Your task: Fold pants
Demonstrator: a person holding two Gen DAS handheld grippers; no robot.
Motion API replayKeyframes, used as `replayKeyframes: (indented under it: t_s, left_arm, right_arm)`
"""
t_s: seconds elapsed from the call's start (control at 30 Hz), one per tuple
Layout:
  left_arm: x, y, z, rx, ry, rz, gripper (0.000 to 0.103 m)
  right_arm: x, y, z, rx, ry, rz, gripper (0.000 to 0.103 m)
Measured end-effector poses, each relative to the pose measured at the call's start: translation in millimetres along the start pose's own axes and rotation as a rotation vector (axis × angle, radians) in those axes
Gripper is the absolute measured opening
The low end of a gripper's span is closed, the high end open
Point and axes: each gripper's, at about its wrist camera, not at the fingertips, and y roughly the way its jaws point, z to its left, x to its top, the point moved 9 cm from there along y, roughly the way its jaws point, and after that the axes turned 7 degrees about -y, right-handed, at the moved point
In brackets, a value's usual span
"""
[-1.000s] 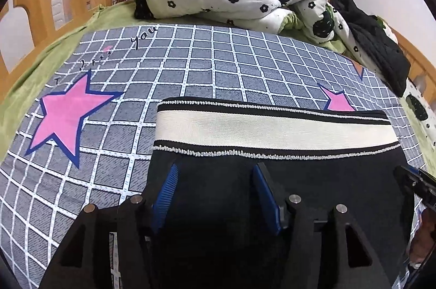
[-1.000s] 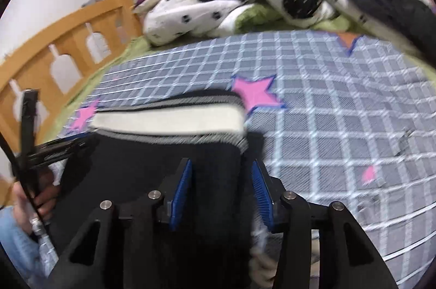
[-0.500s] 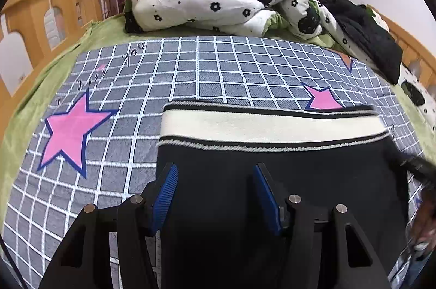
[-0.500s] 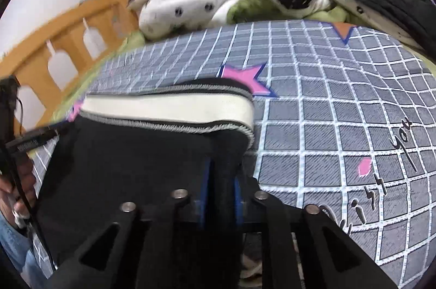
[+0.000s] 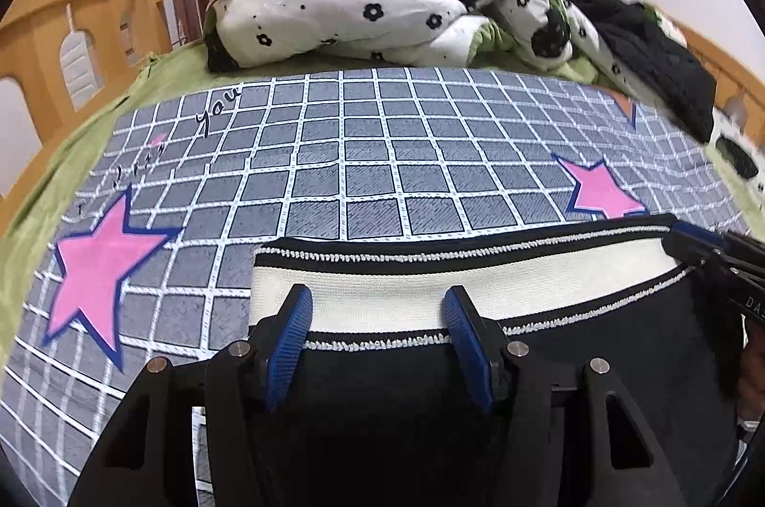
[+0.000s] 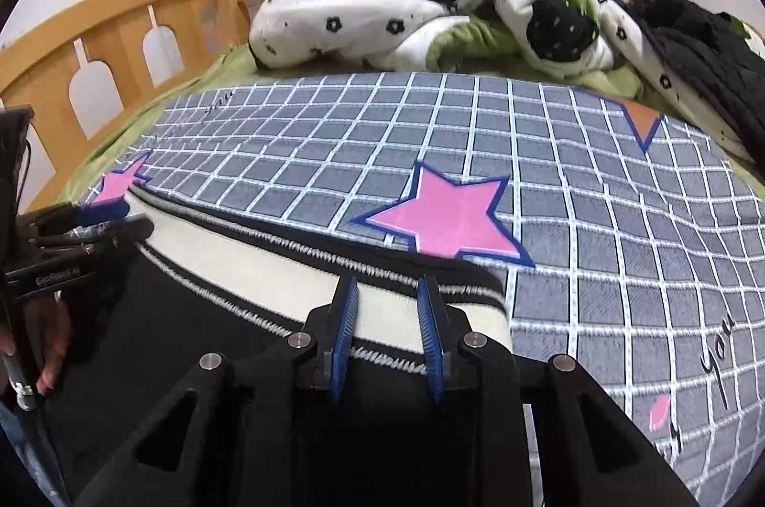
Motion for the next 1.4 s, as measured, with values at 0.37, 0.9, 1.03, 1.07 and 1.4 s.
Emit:
replayKeyframes:
  t_s: [0.37, 0.9, 1.03, 1.07, 1.4]
  left_arm:
    - [-3, 7, 3, -0.026, -0.054, -0.015, 0.056]
    - [-3, 7, 7, -0.01, -0.081, -0.039, 0.055]
    - [-3, 6, 5, 0.001, -0.063, -0.043, 0.055]
    - [-3, 6, 5, 0.0, -0.064, -0.041, 0.055]
    - [-1, -4, 19, 0.126, -0.096, -0.087, 0.056]
  right_arm:
    - [-2, 5, -3, 0.007, 0.013, -0.01, 0.025]
    - [0, 7, 1, -0.095, -0.05, -0.015, 0.024]
    - [-1, 7, 0, -0.104, -0.041, -0.026, 0.024]
    - [-1, 7, 0, -0.103, -0.042, -0.023, 0.024]
    - [0, 5, 0, -0.113, -0.053, -0.019, 0.024]
